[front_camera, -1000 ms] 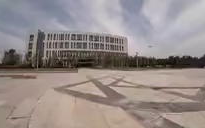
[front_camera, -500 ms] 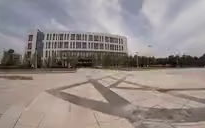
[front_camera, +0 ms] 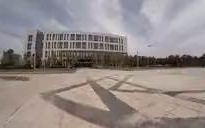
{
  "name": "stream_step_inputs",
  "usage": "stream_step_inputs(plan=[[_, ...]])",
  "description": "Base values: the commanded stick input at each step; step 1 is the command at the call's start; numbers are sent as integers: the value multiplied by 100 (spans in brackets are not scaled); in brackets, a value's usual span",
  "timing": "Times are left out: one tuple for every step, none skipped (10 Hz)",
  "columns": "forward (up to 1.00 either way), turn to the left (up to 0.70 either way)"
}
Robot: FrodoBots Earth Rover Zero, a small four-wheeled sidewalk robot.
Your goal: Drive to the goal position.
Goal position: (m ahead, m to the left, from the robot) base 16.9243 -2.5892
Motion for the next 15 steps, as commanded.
stream_step_inputs(plan=[[70, 0], [70, 0], [70, 0], [70, 0], [70, 0], [70, 0], [70, 0], [70, 0], [70, 0], [70, 0], [70, 0], [70, 0], [70, 0], [70, 0], [70, 0]])
